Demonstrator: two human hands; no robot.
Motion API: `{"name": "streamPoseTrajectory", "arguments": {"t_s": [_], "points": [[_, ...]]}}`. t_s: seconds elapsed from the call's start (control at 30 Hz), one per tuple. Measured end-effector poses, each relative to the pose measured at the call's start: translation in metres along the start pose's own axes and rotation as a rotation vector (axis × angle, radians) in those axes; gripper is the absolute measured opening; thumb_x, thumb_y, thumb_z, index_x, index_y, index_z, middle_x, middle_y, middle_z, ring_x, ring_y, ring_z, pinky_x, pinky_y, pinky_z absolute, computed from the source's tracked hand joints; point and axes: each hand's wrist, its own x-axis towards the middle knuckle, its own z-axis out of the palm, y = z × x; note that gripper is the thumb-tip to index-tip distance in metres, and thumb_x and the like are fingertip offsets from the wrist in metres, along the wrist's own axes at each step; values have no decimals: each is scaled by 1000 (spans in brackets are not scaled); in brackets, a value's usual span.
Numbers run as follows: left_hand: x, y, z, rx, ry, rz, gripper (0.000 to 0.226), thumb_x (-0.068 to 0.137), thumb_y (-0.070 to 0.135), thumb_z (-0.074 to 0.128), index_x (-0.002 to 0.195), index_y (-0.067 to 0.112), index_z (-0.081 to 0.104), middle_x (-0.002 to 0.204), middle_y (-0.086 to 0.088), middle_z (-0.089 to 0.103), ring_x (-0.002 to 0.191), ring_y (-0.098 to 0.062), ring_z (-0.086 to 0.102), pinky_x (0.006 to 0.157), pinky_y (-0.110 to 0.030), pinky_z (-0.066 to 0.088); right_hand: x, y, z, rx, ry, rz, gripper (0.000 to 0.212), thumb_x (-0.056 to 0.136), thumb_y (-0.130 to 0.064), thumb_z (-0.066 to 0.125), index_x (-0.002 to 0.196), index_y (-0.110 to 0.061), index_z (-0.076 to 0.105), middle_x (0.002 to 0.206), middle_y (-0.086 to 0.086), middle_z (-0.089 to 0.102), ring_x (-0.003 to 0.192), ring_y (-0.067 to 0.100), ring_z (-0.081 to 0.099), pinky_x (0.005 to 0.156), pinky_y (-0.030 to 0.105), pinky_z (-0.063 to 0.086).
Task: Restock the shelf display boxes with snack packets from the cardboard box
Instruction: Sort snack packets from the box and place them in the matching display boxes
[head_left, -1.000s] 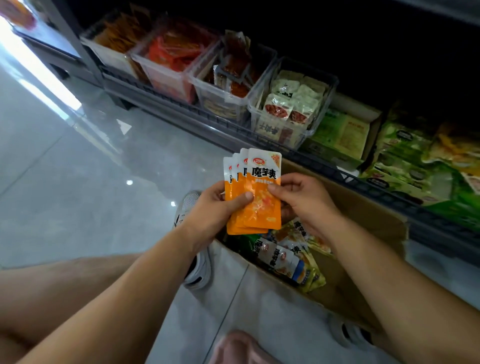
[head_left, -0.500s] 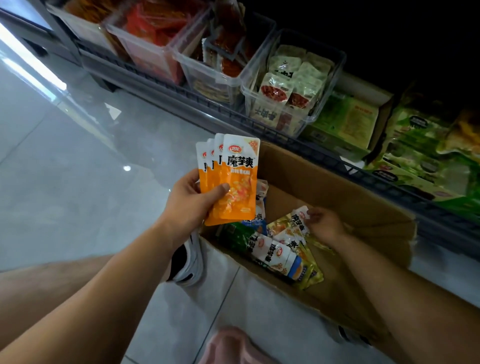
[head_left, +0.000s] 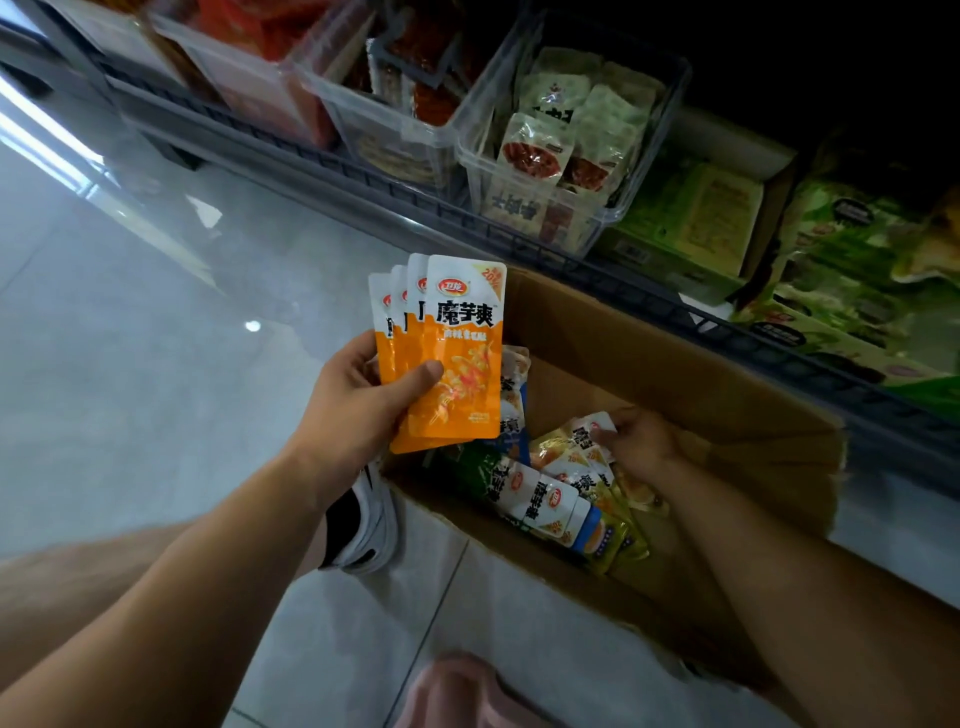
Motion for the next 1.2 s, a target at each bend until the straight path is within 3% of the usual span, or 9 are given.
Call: {"name": "streamPoseTrajectory", "arguments": {"t_s": [0.1, 0.27, 0.37, 0.47, 0.53, 0.63, 0.87, 0.93, 1.2], "points": [[0, 1, 1, 7, 4, 6, 55, 83, 27, 77, 134, 19, 60, 118, 0, 76, 98, -18, 77, 74, -28, 63, 3, 6, -11, -54, 93, 27, 33, 99, -26, 61, 124, -5, 65, 124, 17, 67, 114, 33, 63, 98, 41, 51], [-1, 0, 2, -1, 8, 3, 47, 90, 20, 75, 135, 18, 60, 117, -1, 76, 96, -18, 77, 70, -26, 62, -6, 27, -30, -417, 33, 60, 40, 100, -30, 57, 131, -4, 60, 134, 18, 60, 123, 35, 57, 100, 35, 48], [-1, 1, 3, -7, 13, 1, 47, 90, 19, 75, 135, 17, 60, 118, -2, 76, 95, -18, 77, 70, -26, 62, -12, 26, -34, -462, -12, 80, 39, 99, -29, 56, 132, -8, 61, 136, 15, 60, 123, 33, 57, 101, 34, 48], [-1, 1, 3, -30, 29, 1, 45, 91, 19, 75, 134, 19, 60, 115, 0, 76, 93, -16, 77, 67, -25, 62, -20, 9, -31, -463, 91, 45, 41, 92, -29, 61, 132, -18, 62, 135, 11, 60, 122, 32, 56, 99, 37, 50], [-1, 0, 3, -44, 40, 4, 46, 91, 19, 75, 134, 18, 60, 116, 0, 76, 94, -16, 77, 68, -25, 62, -23, -7, -22, -391, 177, -59, 40, 92, -27, 61, 131, -20, 62, 134, 9, 57, 124, 30, 52, 100, 35, 46], [0, -2, 2, -77, 65, 12, 45, 91, 19, 74, 133, 19, 60, 116, 2, 76, 95, -15, 77, 68, -26, 62, -22, -36, 2, 13, 52, -121, 35, 94, -17, 68, 127, -10, 62, 127, 9, 62, 113, 19, 58, 87, 26, 43], [3, -5, -14, -124, 145, 14, 38, 90, 18, 75, 125, 25, 63, 113, 3, 77, 97, -18, 77, 71, -29, 63, 0, -88, 49, 400, -115, -60, 46, 86, -22, 78, 128, -12, 60, 122, 1, 67, 106, 18, 65, 93, 37, 54], [4, -7, -20, -143, 158, 12, 37, 90, 15, 74, 125, 20, 64, 113, -1, 78, 98, -22, 77, 73, -33, 64, 6, -94, 63, 431, -104, -37, 47, 84, -20, 80, 127, -16, 64, 122, 4, 70, 109, 22, 67, 98, 45, 54], [10, -13, -24, -158, 146, -12, 43, 90, 19, 75, 130, 22, 62, 115, 1, 77, 99, -21, 77, 72, -33, 64, 6, -90, 85, 299, -130, -81, 47, 85, -13, 79, 127, -6, 62, 126, 11, 67, 115, 29, 62, 87, 32, 46]]}}
